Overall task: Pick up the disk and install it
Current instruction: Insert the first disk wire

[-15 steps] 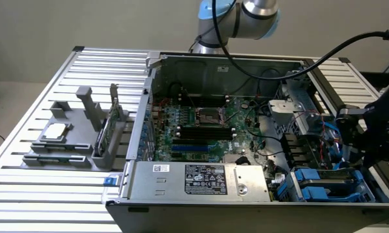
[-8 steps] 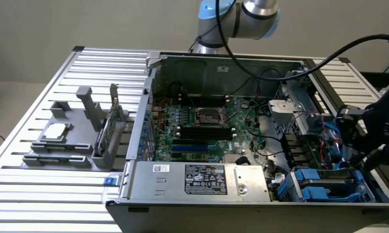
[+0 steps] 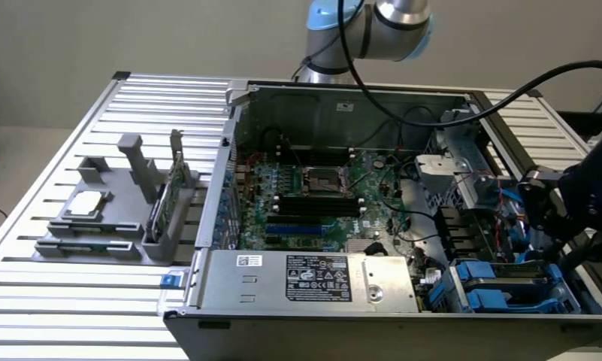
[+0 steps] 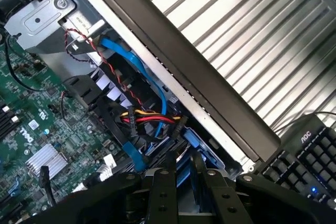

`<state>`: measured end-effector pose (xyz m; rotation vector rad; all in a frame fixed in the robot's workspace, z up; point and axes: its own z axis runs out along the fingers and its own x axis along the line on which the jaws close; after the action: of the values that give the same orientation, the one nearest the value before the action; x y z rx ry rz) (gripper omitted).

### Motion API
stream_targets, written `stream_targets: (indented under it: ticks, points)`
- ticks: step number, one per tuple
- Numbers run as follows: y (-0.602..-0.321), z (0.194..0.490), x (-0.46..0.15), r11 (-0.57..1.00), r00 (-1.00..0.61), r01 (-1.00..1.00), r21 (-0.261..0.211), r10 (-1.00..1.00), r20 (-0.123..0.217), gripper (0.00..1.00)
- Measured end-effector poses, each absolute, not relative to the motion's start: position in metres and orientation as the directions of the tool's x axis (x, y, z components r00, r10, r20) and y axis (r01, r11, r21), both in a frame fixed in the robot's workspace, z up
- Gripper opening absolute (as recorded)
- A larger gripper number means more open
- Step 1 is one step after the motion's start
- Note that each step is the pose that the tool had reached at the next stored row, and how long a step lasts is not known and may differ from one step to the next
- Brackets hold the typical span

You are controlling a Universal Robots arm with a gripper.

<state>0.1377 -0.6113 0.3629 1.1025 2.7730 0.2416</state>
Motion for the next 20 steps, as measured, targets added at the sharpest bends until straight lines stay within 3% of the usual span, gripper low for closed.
stream_targets:
  ticks: [20]
  points:
    - [-0.6087, 0.3633, 0.1367, 0.661, -0.662, 0.718, 0.218, 0.745, -0.080, 0.25]
